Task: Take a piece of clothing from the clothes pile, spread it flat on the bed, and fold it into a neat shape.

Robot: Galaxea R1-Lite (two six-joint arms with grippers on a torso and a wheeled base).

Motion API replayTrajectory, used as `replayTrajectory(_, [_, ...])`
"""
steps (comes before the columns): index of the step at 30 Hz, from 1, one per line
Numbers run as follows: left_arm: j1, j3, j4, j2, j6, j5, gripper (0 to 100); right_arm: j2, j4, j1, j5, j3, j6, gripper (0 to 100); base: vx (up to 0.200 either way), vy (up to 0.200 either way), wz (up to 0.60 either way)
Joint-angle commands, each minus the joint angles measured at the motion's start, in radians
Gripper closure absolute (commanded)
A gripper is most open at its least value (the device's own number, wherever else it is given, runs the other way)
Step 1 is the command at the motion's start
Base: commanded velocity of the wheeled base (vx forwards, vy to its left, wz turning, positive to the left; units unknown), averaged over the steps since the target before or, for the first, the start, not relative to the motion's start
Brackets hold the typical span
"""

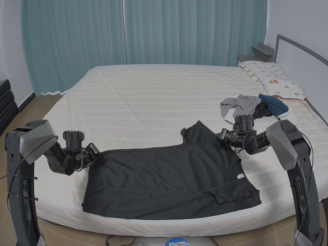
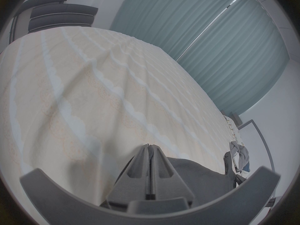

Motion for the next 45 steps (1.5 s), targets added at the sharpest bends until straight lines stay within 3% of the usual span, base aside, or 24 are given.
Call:
replayTrajectory(1, [0.000,-0.001,0.000,0.000,0.000,0.001,100,0.002,-0.001,-0.005,-0.002,-0.002,-0.001,100,0.000,0.000,0.00])
replayTrajectory(17, [0.009,0.010,0.003,-0.034,0.021,0.001,100,-0.145,-0.024,-0.011,-0.022,0.158,0.054,100,0.000,0.000,0.00])
replayTrajectory(23, [0.016,0.029,0.003,-0.078,0.021,0.001,100,-0.162,-0.171,-0.002,-0.028,0.242,0.050,100,0.000,0.000,0.00])
replayTrajectory(29, [0.029,0.038,0.002,-0.100,0.021,0.002,100,-0.201,-0.190,-0.009,-0.028,0.293,0.062,100,0.000,0.000,0.00])
replayTrajectory(34, [0.034,0.045,0.003,-0.109,0.021,0.001,100,-0.238,-0.233,-0.014,-0.045,0.311,0.131,100,0.000,0.000,0.00])
replayTrajectory(45, [0.036,0.065,-0.003,-0.135,0.027,-0.002,100,-0.297,-0.248,-0.029,-0.048,0.374,0.140,100,0.000,0.000,0.00])
